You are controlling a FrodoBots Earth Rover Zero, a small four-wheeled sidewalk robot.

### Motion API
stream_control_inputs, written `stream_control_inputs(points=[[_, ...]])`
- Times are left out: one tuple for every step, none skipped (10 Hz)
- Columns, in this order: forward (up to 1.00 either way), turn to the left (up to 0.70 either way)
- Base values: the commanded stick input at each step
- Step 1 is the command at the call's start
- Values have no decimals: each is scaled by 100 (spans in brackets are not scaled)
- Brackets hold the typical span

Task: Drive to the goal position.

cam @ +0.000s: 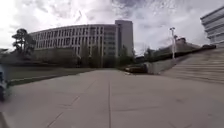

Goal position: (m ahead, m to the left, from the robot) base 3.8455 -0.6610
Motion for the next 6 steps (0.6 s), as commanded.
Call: stream_control_inputs(points=[[100,0],[100,0],[100,0],[100,0],[100,0],[100,0]])
